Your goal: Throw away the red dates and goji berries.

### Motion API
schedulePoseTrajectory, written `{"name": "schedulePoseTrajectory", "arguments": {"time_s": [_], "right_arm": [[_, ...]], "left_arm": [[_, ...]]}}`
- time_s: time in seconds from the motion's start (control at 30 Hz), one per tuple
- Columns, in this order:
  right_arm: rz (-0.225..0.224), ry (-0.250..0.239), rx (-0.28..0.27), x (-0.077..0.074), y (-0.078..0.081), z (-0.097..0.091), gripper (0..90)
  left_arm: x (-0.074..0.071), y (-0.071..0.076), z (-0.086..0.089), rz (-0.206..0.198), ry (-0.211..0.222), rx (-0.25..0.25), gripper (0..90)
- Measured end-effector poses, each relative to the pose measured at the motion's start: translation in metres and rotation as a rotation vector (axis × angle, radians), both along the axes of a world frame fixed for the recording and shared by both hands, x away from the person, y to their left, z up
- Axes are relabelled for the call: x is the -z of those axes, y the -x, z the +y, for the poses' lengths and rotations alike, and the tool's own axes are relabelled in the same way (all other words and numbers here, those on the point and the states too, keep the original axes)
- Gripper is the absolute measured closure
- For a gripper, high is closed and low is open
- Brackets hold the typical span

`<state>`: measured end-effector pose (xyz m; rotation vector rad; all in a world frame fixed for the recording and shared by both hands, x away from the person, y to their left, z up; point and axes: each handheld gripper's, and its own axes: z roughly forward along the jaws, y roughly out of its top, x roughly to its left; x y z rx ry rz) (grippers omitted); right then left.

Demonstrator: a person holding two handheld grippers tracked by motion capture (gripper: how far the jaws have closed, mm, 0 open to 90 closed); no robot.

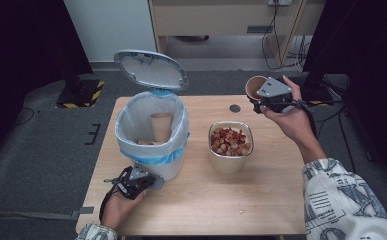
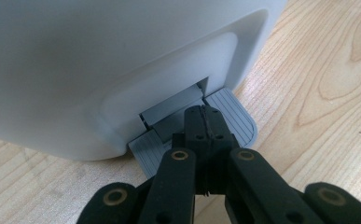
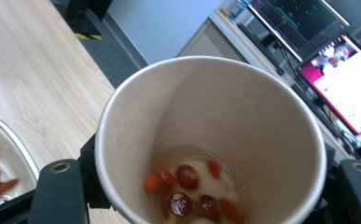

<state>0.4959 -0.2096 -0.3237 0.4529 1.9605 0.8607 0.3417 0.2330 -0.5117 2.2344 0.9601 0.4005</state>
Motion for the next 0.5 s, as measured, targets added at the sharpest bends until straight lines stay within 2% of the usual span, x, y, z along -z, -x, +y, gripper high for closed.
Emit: {"name": "schedulePoseTrajectory", "arguments": {"time_s": [0.13, 0.5], "right_arm": [[-0.011, 0.018, -0.037, -0.0004, 0.0030, 0.0075, 28.1], [-0.025, 0.049, -0.046, 0.0007, 0.0070, 0.0111, 28.0]], "left_arm": [[0.0000, 0.0000, 0.0000, 0.000, 0.000, -0.001, 89.8], [0.0000, 0.0000, -0.0001, -0.001, -0.001, 0.000, 89.8]]}}
